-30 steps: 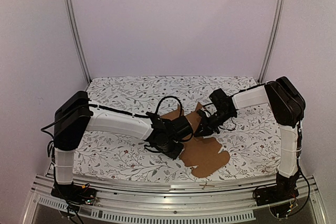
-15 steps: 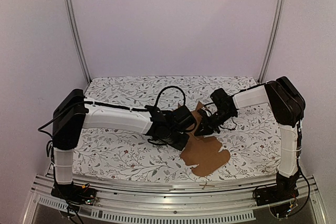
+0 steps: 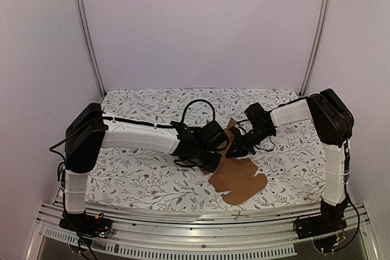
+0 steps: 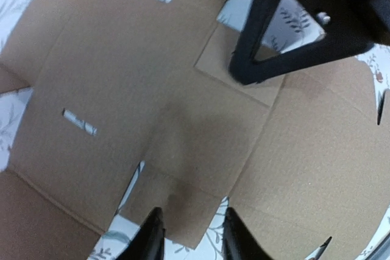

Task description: Fold the paper box

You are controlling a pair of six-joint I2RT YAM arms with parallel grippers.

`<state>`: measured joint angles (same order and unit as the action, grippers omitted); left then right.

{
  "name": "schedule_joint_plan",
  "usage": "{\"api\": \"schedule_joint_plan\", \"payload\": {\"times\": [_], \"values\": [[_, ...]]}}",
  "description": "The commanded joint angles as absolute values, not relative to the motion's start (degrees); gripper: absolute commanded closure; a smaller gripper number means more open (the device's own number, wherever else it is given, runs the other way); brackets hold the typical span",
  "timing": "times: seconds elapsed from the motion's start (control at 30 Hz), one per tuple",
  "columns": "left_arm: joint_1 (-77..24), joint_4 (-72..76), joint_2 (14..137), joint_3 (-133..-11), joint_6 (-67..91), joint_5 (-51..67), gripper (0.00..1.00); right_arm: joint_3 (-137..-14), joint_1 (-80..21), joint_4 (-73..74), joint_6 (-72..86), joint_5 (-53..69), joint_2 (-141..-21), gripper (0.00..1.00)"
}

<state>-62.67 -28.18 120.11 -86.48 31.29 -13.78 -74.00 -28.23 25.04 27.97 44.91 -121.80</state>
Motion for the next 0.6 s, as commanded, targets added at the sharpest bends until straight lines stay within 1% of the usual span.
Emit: {"api": "schedule_joint_plan", "payload": {"times": [0.0, 0.1, 0.2, 0.27, 0.57], "values": [[-61.45, -36.47, 116.61, -85.15, 40.26, -14.53, 0.58, -72.33, -28.27, 28.43, 27.59, 37.5, -126.62, 1.0], [-62.35, -31.02, 111.97, -78.48, 49.52, -11.6, 0.46, -72.33, -28.21, 28.4, 27.68, 37.65, -126.73, 1.0], [-62.41, -20.52, 109.0, -70.92, 58.69, -8.4, 0.4, -72.47, -28.21, 28.43, 27.86, 37.75, -126.91, 1.0], [-62.12, -16.89, 109.03, -69.21, 61.22, -7.57, 0.4, -72.51, -28.09, 28.45, 27.94, 37.77, -126.99, 1.0], [-60.35, -13.75, 112.61, -69.55, 63.74, -4.81, 0.39, -72.25, -28.05, 28.4, 27.81, 37.7, -126.59, 1.0]]}}
